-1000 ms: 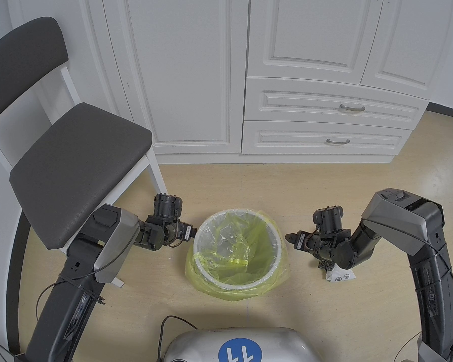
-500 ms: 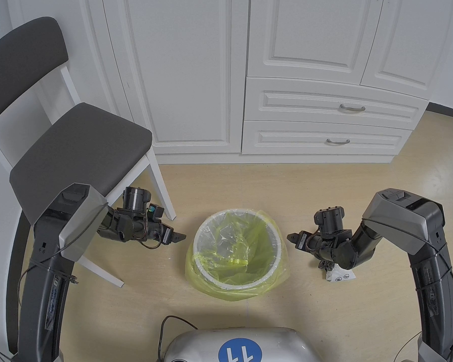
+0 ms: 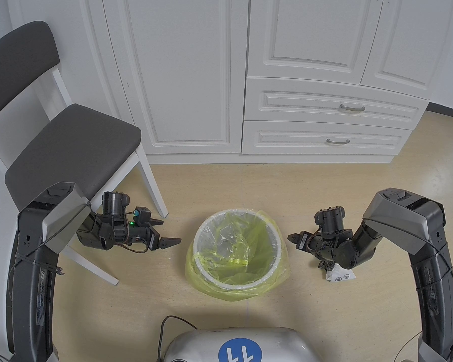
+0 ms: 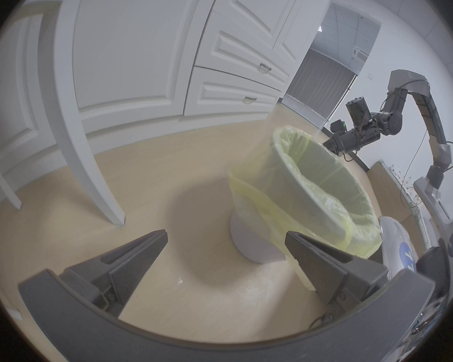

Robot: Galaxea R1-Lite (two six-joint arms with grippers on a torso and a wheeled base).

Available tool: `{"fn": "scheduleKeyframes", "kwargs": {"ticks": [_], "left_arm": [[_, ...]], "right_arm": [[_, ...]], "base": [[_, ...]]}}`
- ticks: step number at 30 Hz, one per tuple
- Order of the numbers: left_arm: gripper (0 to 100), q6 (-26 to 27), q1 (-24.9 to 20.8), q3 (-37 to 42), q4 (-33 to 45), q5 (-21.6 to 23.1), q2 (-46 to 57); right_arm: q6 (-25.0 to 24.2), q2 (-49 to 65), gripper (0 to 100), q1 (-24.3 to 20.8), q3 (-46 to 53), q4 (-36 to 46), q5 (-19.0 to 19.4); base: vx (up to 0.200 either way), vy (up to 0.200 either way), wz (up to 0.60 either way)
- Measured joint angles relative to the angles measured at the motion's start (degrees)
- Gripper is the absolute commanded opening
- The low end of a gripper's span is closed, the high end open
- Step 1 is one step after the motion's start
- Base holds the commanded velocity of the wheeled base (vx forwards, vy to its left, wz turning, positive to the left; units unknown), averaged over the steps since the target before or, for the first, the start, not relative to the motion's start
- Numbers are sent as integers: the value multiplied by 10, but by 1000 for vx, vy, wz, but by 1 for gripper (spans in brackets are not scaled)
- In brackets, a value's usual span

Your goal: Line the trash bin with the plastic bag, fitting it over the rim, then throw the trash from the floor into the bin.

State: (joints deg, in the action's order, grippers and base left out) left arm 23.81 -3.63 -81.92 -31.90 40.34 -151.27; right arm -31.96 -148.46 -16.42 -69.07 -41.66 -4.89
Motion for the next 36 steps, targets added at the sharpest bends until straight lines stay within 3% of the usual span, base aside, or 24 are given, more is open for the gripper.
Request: {"fn": "scheduleKeyframes", "kwargs": {"ticks": [8, 14, 17, 27, 36], "left_arm": [[100, -3, -12, 11, 7, -11, -9], [100, -35, -45, 14, 9, -118, -8], [100, -61, -71, 17, 8, -138, -6], [100, -57, -73, 51, 8, -134, 25], [100, -11, -53, 76, 12, -132, 52]], "right_arm": [[0, 0, 100, 0, 0, 1, 0], [1, 0, 100, -1, 0, 1, 0], [2, 0, 100, -1, 0, 2, 0], [4, 0, 100, -2, -1, 3, 0], [4, 1, 100, -3, -1, 10, 0]], "base": [[0, 0, 0], [0, 0, 0], [0, 0, 0], [0, 0, 0], [0, 0, 0]]}}
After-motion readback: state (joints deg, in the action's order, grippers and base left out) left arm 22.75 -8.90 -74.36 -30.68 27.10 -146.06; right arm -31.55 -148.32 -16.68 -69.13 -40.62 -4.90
